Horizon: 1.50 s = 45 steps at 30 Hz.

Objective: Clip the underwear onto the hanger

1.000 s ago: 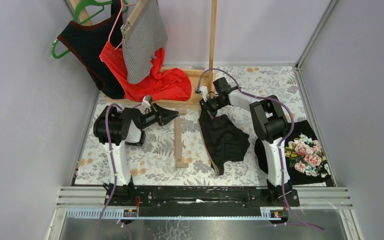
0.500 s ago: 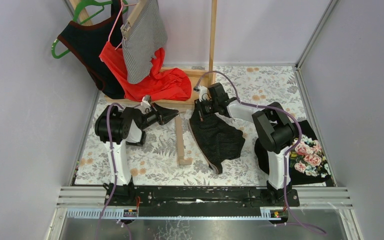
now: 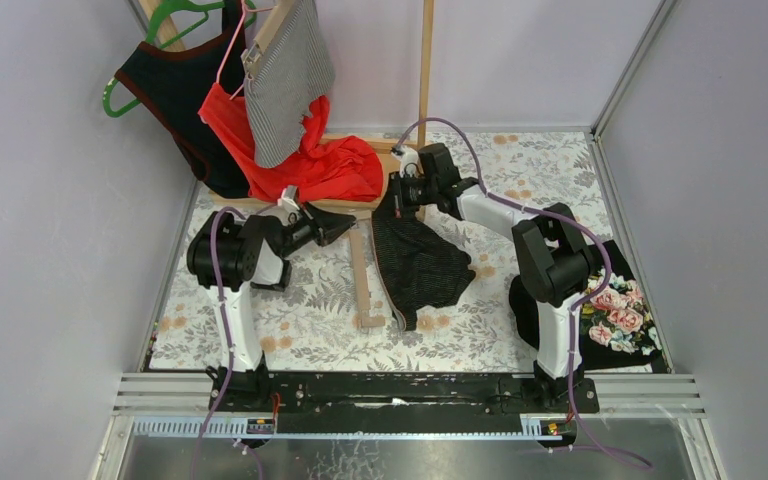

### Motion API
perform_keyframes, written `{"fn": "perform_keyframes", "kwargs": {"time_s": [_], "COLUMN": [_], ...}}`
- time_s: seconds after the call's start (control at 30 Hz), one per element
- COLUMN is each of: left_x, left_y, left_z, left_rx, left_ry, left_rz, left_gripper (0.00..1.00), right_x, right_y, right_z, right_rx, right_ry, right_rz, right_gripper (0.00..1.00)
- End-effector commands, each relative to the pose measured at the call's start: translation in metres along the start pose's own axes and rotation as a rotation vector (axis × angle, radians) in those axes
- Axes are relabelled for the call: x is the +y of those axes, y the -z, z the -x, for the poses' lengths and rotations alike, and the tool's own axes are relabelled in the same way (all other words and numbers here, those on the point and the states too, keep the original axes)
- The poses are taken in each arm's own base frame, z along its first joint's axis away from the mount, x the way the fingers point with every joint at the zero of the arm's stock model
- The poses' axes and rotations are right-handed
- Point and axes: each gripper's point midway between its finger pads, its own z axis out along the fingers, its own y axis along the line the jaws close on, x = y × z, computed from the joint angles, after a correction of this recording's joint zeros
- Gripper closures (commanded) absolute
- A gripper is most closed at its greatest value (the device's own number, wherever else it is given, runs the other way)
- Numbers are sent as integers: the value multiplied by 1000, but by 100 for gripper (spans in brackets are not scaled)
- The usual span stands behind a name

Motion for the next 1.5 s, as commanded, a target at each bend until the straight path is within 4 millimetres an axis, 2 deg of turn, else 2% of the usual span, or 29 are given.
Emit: {"fn": "perform_keyframes", "kwargs": {"time_s": [0.0,0.07,0.17,0.4,0.6,0.73,0.97,1.2,1.3,1.47], "left_x": [-38,-43,-48,-47,-56,-55,-58,-67,-72,-78], "left_y": [-4,-5,-7,-16,-15,-13,-12,-8,-6,-6], "left_z": [9,10,12,19,11,5,-6,2,10,7], "left_rx": [-26,-26,-28,-16,10,28,52,5,-8,14], "left_ry": [-169,-190,-213,-218,-258,-271,-292,-295,-305,-316], "left_rz": [-114,-126,-139,-153,-172,-169,-178,-184,-193,-207], "left_gripper": [100,100,100,100,100,100,100,100,100,100], "right_x": [27,28,39,56,58,65,56,37,35,38], "right_y": [22,22,25,34,34,35,30,36,41,44], "right_z": [38,38,36,28,26,25,22,19,20,22], "right_rx": [-59,-51,-37,-3,9,12,28,18,8,2], "right_ry": [-11,-12,1,31,23,13,-28,-71,-81,-66], "right_rz": [108,116,181,283,312,363,374,352,368,401], "right_gripper": [100,100,100,100,100,100,100,100,100,100]}}
